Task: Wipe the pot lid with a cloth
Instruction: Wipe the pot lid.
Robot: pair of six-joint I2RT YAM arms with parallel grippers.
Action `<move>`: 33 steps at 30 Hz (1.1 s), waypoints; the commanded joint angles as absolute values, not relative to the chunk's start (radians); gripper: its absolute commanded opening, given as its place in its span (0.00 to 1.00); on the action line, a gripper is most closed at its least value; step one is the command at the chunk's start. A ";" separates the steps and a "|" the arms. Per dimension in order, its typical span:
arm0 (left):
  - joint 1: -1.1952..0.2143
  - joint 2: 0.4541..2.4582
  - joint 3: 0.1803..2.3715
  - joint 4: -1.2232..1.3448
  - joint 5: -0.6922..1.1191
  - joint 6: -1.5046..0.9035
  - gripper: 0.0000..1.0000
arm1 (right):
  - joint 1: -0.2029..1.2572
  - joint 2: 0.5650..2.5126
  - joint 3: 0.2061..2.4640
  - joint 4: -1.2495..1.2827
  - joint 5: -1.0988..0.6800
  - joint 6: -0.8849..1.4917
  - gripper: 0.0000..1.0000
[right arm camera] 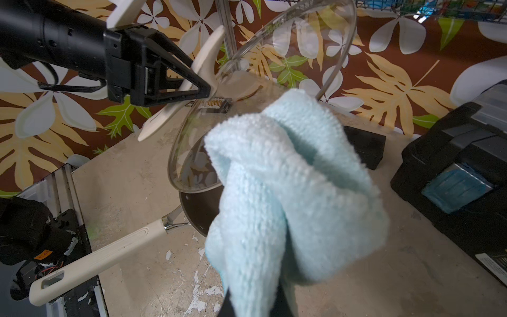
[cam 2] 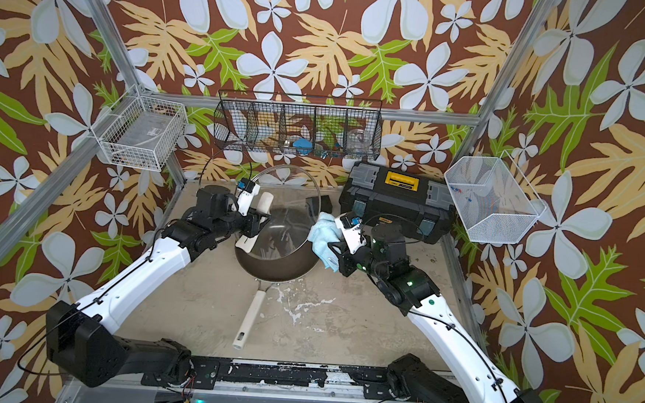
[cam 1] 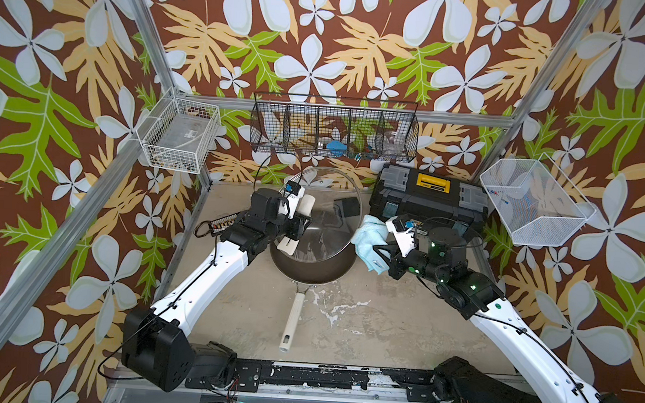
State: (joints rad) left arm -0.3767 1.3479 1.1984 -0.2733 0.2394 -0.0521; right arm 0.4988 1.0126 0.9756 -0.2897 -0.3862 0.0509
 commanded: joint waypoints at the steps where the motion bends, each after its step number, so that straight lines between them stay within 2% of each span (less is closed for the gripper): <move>1: -0.378 1.351 1.232 -0.116 0.273 -0.061 0.00 | 0.526 0.995 0.962 -0.247 -0.342 0.054 0.00; 8: -0.394 1.386 1.264 -0.146 0.263 -0.061 0.00 | 0.575 1.013 0.985 -0.256 -0.310 0.058 0.00; 16: -0.451 1.448 1.330 -0.184 0.240 -0.053 0.00 | 0.704 1.067 1.024 -0.200 -0.217 0.035 0.00; 22: -0.460 1.472 1.369 -0.202 0.259 -0.066 0.00 | 0.765 1.095 0.961 -0.089 -0.159 0.018 0.00; 28: -0.464 1.480 1.401 -0.237 0.275 -0.066 0.00 | 0.804 1.155 0.989 -0.133 -0.115 0.005 0.00; 33: -0.476 1.483 1.408 -0.247 0.258 -0.068 0.00 | 0.881 1.228 1.091 -0.236 0.004 -0.018 0.00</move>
